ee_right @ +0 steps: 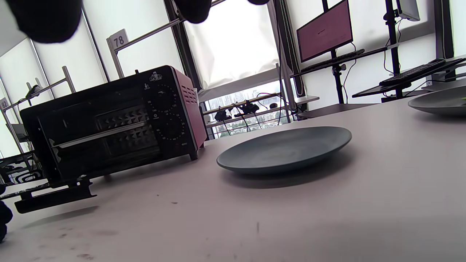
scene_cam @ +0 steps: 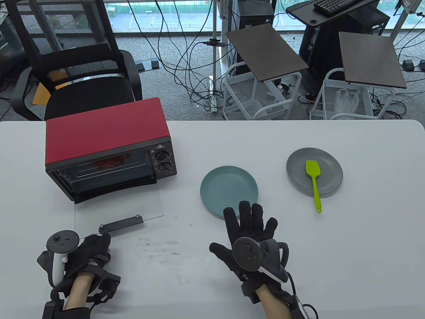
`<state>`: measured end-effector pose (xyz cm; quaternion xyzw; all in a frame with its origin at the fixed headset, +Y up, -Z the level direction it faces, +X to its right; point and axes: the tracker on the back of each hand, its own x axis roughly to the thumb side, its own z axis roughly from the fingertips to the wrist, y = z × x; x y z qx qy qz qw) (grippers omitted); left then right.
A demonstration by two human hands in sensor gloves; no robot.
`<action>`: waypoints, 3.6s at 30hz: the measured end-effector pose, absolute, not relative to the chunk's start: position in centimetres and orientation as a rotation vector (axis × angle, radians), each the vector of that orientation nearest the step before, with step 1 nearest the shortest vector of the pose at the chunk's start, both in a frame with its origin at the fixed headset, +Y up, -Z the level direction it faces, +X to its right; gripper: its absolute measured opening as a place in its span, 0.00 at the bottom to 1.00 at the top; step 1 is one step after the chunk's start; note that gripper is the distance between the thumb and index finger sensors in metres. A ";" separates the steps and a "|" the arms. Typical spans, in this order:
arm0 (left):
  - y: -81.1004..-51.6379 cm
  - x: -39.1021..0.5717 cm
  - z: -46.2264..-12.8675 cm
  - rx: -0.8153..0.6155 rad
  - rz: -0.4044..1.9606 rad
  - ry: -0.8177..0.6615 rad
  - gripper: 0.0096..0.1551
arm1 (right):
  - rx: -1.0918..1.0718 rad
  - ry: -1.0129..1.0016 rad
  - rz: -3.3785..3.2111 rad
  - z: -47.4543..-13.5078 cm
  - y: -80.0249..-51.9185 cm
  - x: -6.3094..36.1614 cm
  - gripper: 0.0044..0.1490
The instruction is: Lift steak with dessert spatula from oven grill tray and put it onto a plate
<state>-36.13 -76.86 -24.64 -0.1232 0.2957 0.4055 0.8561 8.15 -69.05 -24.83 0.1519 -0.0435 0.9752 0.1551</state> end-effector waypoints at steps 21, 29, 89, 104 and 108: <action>-76.9 -35.7 -24.3 -0.237 0.795 0.590 0.41 | 0.431 -0.137 2.786 -24.8 -68.9 8.3 0.62; -73.5 -35.8 -25.5 -0.052 1.002 0.567 0.41 | 0.419 -0.126 2.801 -25.0 -69.1 8.3 0.62; -77.4 -41.8 -37.0 0.036 1.571 0.806 0.33 | 0.405 0.004 2.797 -26.0 -69.8 8.2 0.61; -77.9 -39.5 -33.4 0.170 1.735 0.818 0.26 | 0.339 -0.006 2.778 -26.4 -70.0 9.0 0.61; -78.0 -39.3 -32.4 0.179 1.757 0.801 0.26 | 0.355 0.000 2.782 -26.2 -70.1 8.7 0.60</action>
